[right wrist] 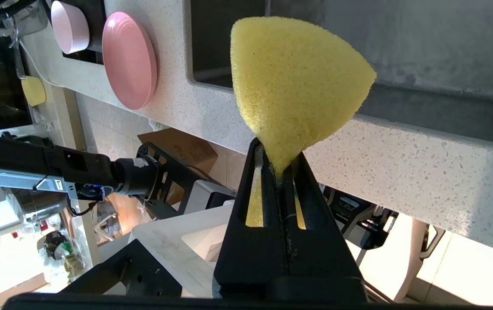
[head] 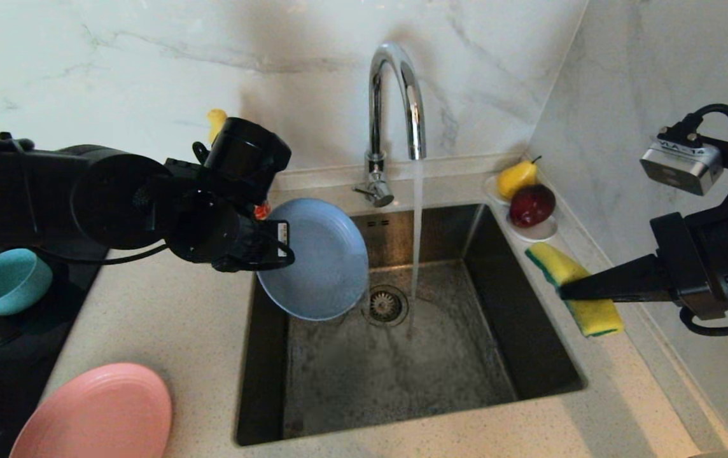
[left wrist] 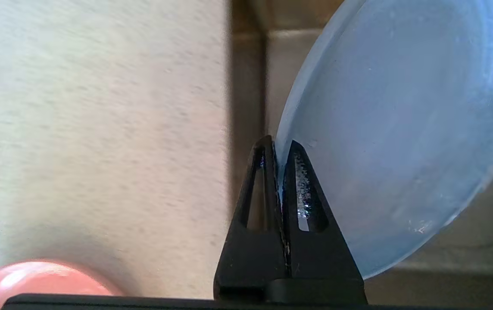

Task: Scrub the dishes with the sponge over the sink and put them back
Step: Wash the plate

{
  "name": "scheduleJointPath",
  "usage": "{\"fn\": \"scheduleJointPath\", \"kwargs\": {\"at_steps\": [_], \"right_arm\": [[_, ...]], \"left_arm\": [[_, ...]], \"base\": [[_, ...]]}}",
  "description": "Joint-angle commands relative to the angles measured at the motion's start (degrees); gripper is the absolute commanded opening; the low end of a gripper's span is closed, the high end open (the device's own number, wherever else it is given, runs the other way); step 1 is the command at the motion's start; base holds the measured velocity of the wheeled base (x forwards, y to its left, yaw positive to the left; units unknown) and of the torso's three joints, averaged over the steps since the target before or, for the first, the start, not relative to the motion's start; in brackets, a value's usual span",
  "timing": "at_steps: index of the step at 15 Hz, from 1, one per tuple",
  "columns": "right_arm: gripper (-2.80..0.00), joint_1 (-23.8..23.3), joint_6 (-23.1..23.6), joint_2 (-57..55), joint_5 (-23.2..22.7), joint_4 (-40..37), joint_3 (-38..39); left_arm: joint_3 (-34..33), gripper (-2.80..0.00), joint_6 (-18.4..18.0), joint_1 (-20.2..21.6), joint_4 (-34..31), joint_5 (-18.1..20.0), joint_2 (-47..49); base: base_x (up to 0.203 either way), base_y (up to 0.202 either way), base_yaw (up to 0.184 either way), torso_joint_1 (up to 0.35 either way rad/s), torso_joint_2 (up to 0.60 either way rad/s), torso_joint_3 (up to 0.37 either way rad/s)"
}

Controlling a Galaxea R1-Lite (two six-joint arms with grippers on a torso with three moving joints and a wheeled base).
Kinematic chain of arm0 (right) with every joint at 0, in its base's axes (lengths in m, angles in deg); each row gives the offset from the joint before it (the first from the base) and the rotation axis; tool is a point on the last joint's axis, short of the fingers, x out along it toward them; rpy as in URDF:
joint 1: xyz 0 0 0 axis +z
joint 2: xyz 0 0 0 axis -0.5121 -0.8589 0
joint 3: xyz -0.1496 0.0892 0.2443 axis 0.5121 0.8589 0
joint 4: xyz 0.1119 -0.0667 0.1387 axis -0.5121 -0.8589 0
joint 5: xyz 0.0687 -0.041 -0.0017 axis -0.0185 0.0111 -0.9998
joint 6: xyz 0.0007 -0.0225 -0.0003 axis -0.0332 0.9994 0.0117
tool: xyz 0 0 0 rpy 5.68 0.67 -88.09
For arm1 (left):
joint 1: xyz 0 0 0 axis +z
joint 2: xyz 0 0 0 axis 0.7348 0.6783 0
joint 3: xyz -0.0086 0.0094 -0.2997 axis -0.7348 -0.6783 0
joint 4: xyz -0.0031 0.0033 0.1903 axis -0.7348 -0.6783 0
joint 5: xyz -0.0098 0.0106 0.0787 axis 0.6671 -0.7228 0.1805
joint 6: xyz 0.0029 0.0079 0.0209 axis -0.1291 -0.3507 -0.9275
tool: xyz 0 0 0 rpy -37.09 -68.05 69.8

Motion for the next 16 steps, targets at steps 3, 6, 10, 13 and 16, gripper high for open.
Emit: {"fn": "scheduleJointPath", "kwargs": {"at_steps": [3,6,10,13,16], "right_arm": [[-2.8,0.0,-0.1,-0.3,-0.2,-0.3,0.2],[-2.8,0.1,-0.2,-0.5,-0.2,-0.2,0.2],[-2.8,0.6,-0.2,-0.5,-0.2,-0.2,0.2],[-2.8,2.9,-0.3,-0.1,-0.5,0.5,-0.3],[-2.8,7.2,-0.4,0.3,-0.7,0.5,-0.9]], "left_arm": [[0.3,-2.8,-1.6,0.0,-0.1,-5.9,0.0],[0.1,-2.8,-3.1,0.0,3.5,-8.3,0.2],[-0.1,-2.8,-2.3,0.0,3.7,-3.0,-2.3],[-3.1,-2.8,-1.0,0.0,1.7,10.7,-7.7],[-9.3,-2.8,-0.9,0.0,0.8,18.7,-11.8]], "base": [[0.0,0.0,0.0,0.0,0.0,0.0],[0.0,0.0,0.0,0.0,0.0,0.0],[0.0,0.0,0.0,0.0,0.0,0.0],[0.0,0.0,0.0,0.0,0.0,0.0],[0.0,0.0,0.0,0.0,0.0,0.0]]}}
